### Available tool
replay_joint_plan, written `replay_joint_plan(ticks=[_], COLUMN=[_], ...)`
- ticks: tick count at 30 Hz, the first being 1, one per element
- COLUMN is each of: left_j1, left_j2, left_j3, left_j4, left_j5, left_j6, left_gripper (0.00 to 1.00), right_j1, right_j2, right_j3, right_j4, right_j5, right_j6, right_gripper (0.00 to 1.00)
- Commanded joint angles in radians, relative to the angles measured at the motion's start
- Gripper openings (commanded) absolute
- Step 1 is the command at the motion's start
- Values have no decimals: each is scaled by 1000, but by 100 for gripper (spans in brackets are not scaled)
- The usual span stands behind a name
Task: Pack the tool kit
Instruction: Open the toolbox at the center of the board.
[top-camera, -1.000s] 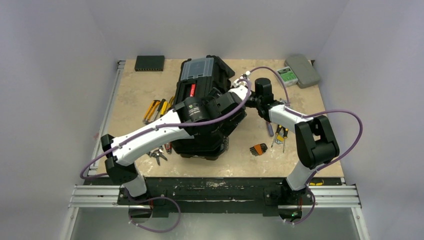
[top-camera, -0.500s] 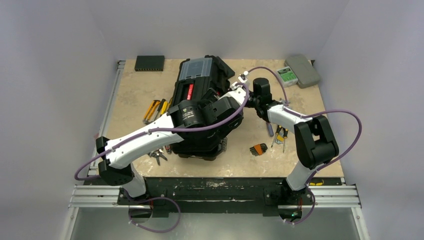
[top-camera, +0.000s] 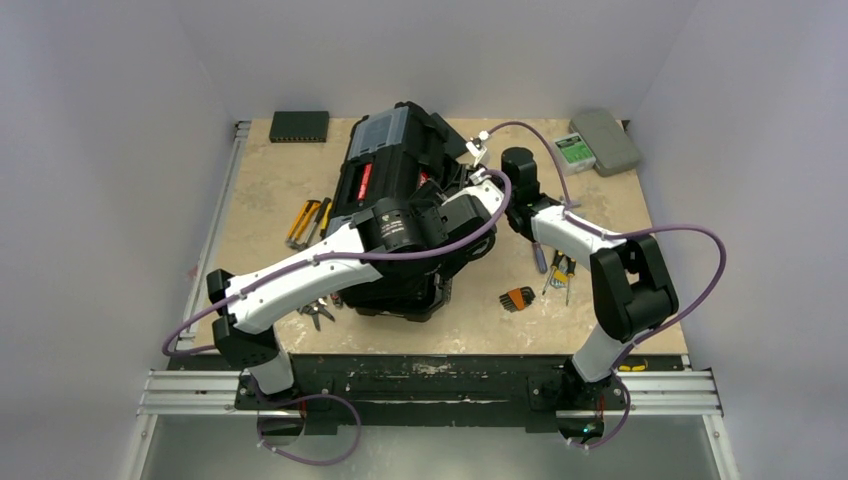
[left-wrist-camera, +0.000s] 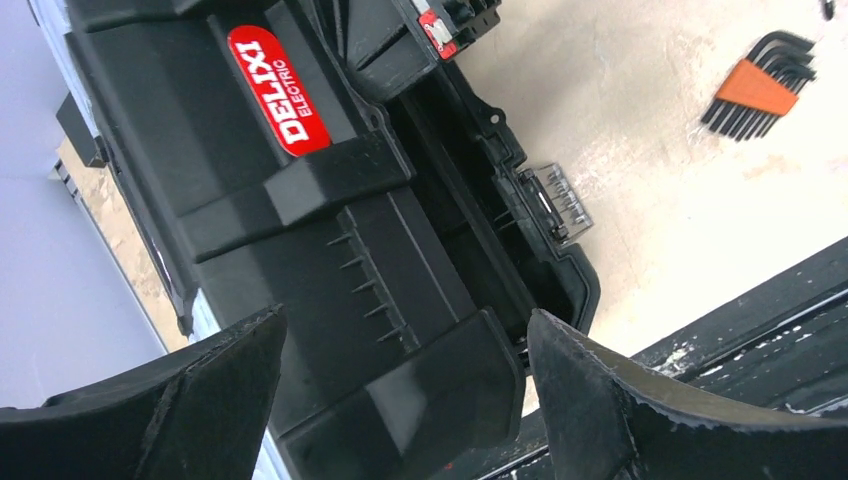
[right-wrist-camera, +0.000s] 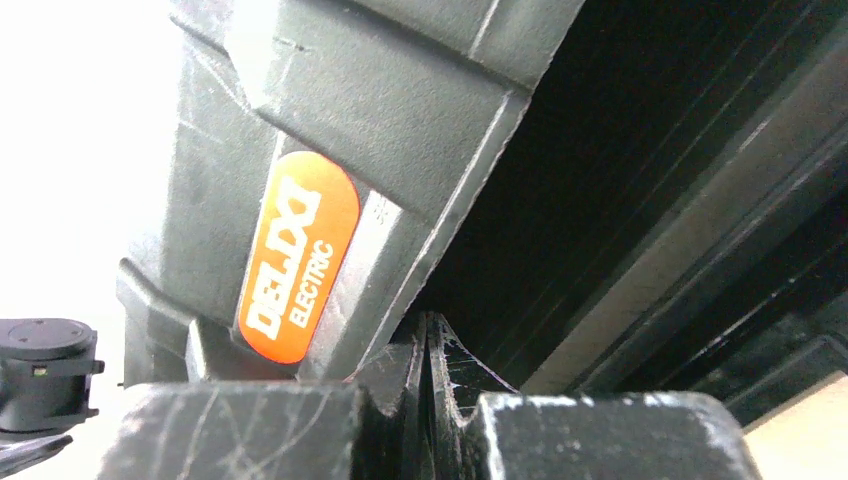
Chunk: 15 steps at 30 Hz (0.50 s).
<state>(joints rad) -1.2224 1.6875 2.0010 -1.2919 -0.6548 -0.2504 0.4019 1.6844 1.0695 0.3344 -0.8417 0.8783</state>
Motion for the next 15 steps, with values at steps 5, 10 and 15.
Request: replay_joint_plan(ticks=[5,10,15], left_j1=[-9,-15,-28], left_j2=[50,82,115], left_j3=[30,28,31], left_j4=[-49,-67,-96], left_j5=[-57,-108,-190], left_j6=[1,-7,-14], left_gripper=[87,88,88], right_j1=[19,18,20], right_j2=[-42,-36,-39], right_j3=[47,35,41], right_j4=[98,126,132], right_j5=[-54,-57,-60], right_j6=[15,31,40], right_gripper=[0,0,0])
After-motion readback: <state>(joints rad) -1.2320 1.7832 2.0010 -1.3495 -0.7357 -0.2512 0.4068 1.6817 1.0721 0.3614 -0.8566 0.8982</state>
